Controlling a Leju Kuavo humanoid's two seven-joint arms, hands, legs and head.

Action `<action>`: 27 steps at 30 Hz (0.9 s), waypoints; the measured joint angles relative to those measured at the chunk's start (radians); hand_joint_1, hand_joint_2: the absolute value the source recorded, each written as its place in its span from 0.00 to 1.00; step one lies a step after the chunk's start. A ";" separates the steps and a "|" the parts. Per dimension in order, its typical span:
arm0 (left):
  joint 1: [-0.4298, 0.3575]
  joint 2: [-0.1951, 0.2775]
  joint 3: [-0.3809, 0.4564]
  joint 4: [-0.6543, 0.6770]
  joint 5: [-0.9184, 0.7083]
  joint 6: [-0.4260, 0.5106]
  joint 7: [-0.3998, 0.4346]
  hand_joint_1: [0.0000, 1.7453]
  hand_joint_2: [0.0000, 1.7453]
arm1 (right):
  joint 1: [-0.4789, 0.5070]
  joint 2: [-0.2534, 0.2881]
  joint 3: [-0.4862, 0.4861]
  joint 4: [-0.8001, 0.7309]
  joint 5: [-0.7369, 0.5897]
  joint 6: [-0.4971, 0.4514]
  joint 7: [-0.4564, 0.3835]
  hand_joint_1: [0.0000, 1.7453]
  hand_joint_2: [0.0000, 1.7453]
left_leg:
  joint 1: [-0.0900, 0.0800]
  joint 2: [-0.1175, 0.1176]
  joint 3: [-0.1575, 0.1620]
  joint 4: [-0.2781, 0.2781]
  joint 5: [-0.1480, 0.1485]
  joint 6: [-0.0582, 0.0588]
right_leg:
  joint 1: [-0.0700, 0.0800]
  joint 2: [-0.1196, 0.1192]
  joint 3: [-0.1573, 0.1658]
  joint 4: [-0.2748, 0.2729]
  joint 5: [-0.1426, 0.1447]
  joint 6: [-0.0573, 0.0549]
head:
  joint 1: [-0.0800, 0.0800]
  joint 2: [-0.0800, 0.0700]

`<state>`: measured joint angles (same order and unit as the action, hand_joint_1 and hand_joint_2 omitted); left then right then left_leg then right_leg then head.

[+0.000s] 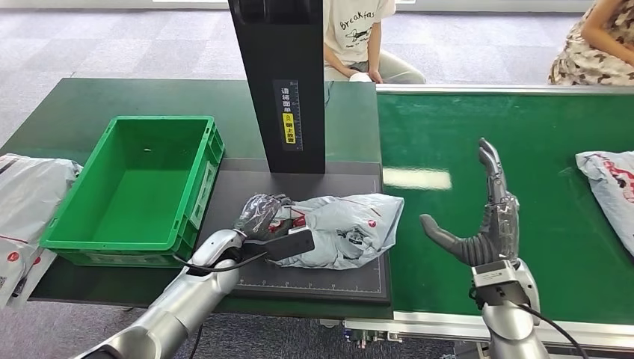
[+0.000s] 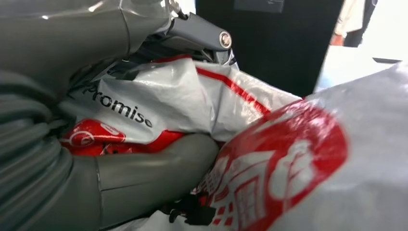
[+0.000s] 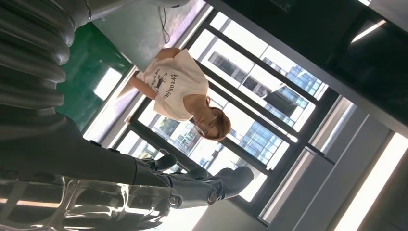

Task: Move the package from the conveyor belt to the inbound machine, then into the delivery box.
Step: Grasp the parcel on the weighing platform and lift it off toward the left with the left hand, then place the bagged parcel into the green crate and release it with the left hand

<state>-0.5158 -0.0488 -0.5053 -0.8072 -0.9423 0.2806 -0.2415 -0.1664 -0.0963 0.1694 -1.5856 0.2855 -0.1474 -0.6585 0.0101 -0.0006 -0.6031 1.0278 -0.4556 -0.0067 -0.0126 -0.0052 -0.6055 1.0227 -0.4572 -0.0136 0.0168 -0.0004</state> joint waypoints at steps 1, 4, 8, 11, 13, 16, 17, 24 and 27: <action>0.010 -0.001 0.006 -0.009 0.026 0.024 -0.048 1.00 1.00 | 0.004 0.001 -0.003 -0.003 -0.002 0.000 0.000 0.00 1.00 | 0.000 0.000 0.000 0.000 0.000 0.000 | 0.000 0.000 0.000 0.000 0.000 0.000 | 0.000 0.000; 0.059 -0.005 0.024 -0.083 0.111 0.171 -0.219 1.00 1.00 | 0.018 0.004 -0.011 -0.017 -0.024 0.004 -0.001 0.00 1.00 | 0.000 0.000 -0.002 0.000 0.000 0.000 | 0.000 0.000 -0.002 0.000 0.000 0.000 | 0.000 0.000; 0.114 -0.002 0.043 -0.231 0.105 0.367 -0.321 1.00 1.00 | 0.024 0.005 -0.015 -0.030 -0.054 0.008 0.000 0.00 1.00 | 0.000 0.000 -0.003 0.000 -0.001 0.000 | 0.000 0.000 -0.003 0.000 -0.001 0.001 | 0.000 0.000; 0.162 -0.006 0.086 -0.355 0.004 0.412 -0.370 1.00 1.00 | 0.021 0.007 -0.015 -0.034 -0.067 0.007 0.002 0.00 1.00 | 0.000 0.000 -0.004 0.000 -0.001 0.000 | 0.000 0.000 -0.003 0.000 -0.001 0.001 | 0.000 0.000; 0.196 -0.025 0.145 -0.442 -0.082 0.417 -0.413 1.00 1.00 | 0.015 0.009 -0.015 -0.035 -0.074 0.005 0.007 0.00 1.00 | 0.000 0.000 -0.004 0.000 -0.001 0.000 | 0.000 0.000 -0.003 0.000 -0.001 0.001 | 0.000 0.000; 0.227 -0.062 0.268 -0.547 -0.206 0.419 -0.404 1.00 1.00 | 0.008 0.014 -0.014 -0.035 -0.074 -0.002 0.016 0.00 1.00 | 0.000 0.001 -0.003 0.000 -0.001 0.000 | 0.000 0.000 -0.003 0.000 -0.001 0.001 | 0.000 0.000; 0.229 -0.070 0.311 -0.568 -0.239 0.419 -0.377 1.00 1.00 | 0.007 0.015 -0.014 -0.035 -0.073 -0.006 0.018 0.00 1.00 | 0.000 0.001 -0.003 0.000 0.000 0.000 | 0.000 0.000 -0.003 0.000 -0.001 0.001 | 0.000 0.000; 0.182 -0.022 0.521 -0.555 -0.418 0.419 0.022 1.00 1.00 | 0.024 0.022 -0.015 -0.052 -0.052 -0.031 0.015 0.00 1.00 | 0.001 0.001 -0.002 0.000 0.000 -0.001 | 0.001 0.001 -0.003 0.001 0.000 0.000 | 0.000 0.000; 0.147 0.035 0.580 -0.492 -0.445 0.418 0.144 1.00 1.00 | 0.024 0.022 -0.019 -0.052 -0.048 -0.030 0.015 0.00 1.00 | 0.001 0.001 -0.002 -0.001 0.001 -0.001 | 0.001 0.002 -0.004 0.001 0.000 0.000 | 0.000 0.000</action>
<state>-0.3683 -0.0142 0.0746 -1.2987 -1.3870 0.6988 -0.0979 -0.1428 -0.0741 0.1504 -1.6373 0.2380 -0.1774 -0.6435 0.0110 0.0009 -0.6054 1.0273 -0.4550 -0.0079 -0.0117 -0.0037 -0.6091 1.0238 -0.4573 -0.0139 0.0169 -0.0004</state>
